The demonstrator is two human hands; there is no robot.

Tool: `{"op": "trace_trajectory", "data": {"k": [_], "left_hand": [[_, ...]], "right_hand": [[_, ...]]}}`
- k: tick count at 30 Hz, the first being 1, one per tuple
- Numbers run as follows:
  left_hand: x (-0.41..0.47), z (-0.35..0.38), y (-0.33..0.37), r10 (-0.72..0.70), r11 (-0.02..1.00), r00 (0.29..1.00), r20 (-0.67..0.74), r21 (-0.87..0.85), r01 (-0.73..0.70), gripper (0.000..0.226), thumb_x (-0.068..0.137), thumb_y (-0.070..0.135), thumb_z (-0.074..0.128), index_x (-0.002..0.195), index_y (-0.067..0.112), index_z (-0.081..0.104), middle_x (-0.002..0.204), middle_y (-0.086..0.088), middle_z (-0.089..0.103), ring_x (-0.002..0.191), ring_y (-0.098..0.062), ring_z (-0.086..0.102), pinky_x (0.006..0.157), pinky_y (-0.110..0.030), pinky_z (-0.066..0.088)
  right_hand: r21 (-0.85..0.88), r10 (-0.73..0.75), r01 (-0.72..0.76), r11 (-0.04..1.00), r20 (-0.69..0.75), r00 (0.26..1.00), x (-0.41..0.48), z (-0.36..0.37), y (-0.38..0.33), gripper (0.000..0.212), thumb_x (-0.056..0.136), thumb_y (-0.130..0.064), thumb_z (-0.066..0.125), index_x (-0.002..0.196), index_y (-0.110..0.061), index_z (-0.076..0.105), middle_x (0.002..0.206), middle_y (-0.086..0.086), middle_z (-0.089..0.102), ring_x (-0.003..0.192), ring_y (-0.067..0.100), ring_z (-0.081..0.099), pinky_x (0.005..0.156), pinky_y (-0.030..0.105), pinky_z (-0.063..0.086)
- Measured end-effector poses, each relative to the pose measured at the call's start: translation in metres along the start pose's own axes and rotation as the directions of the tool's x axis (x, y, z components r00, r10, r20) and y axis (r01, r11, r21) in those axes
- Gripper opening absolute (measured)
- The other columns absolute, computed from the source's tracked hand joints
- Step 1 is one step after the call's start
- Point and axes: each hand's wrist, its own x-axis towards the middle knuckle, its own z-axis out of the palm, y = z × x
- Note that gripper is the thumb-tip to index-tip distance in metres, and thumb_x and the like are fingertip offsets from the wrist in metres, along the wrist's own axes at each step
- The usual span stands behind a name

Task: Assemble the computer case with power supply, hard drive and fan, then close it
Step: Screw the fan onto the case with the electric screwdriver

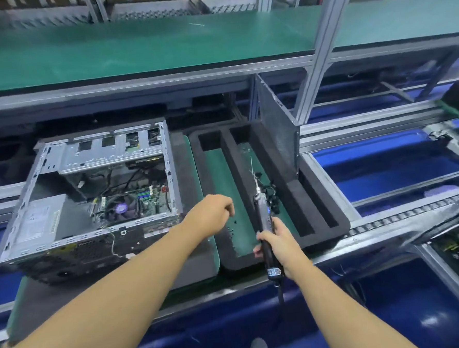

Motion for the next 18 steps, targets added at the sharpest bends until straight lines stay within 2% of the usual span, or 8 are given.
{"op": "trace_trajectory", "data": {"k": [3, 7, 12, 15, 18], "left_hand": [[0.024, 0.022, -0.004, -0.112, 0.994, 0.993, 0.029, 0.018, 0.112, 0.024, 0.096, 0.012, 0.045, 0.104, 0.016, 0.068, 0.108, 0.0, 0.07, 0.096, -0.019, 0.063, 0.086, -0.034, 0.052], [0.047, 0.046, -0.015, -0.226, 0.969, 0.972, 0.061, 0.119, 0.218, 0.026, 0.095, 0.014, 0.049, 0.113, 0.021, 0.068, 0.119, 0.003, 0.067, 0.109, -0.02, 0.06, 0.094, -0.034, 0.048], [0.069, 0.071, -0.027, -0.186, 0.882, 0.979, 0.077, 0.451, 0.133, 0.028, 0.096, 0.03, 0.053, 0.122, 0.034, 0.063, 0.126, 0.007, 0.061, 0.119, -0.022, 0.049, 0.095, -0.036, 0.041], [0.082, 0.084, -0.036, -0.164, 0.852, 0.982, 0.096, 0.515, 0.092, 0.031, 0.095, 0.033, 0.053, 0.124, 0.033, 0.061, 0.127, 0.007, 0.058, 0.125, -0.021, 0.045, 0.098, -0.035, 0.037], [0.092, 0.094, -0.044, -0.17, 0.823, 0.981, 0.097, 0.561, 0.087, 0.033, 0.093, 0.033, 0.054, 0.125, 0.029, 0.062, 0.124, 0.006, 0.059, 0.124, -0.019, 0.046, 0.101, -0.034, 0.033]], "right_hand": [[-0.056, 0.025, -0.024, 0.998, 0.028, 0.999, 0.029, -0.022, 0.0, 0.03, 0.09, -0.002, 0.057, 0.115, -0.019, 0.055, 0.093, 0.015, 0.056, 0.061, 0.023, 0.064, 0.059, 0.036, 0.057], [-0.125, 0.088, -0.081, 0.989, 0.051, 0.995, 0.059, -0.033, 0.001, 0.028, 0.083, -0.015, 0.06, 0.103, -0.034, 0.055, 0.087, 0.014, 0.063, 0.057, 0.021, 0.062, 0.056, 0.034, 0.057], [-0.177, 0.113, -0.096, 0.979, 0.089, 0.99, 0.087, -0.034, -0.001, 0.021, 0.085, -0.016, 0.059, 0.097, -0.032, 0.054, 0.084, 0.013, 0.064, 0.054, 0.019, 0.061, 0.054, 0.035, 0.058], [-0.176, 0.107, -0.086, 0.981, 0.111, 0.988, 0.094, -0.035, 0.0, 0.018, 0.086, -0.011, 0.058, 0.095, -0.027, 0.053, 0.086, 0.014, 0.065, 0.053, 0.022, 0.061, 0.053, 0.034, 0.057], [-0.145, 0.069, -0.051, 0.988, 0.124, 0.99, 0.097, -0.035, 0.003, 0.024, 0.088, -0.008, 0.056, 0.097, -0.03, 0.053, 0.085, 0.012, 0.065, 0.051, 0.027, 0.06, 0.052, 0.034, 0.056]]}}
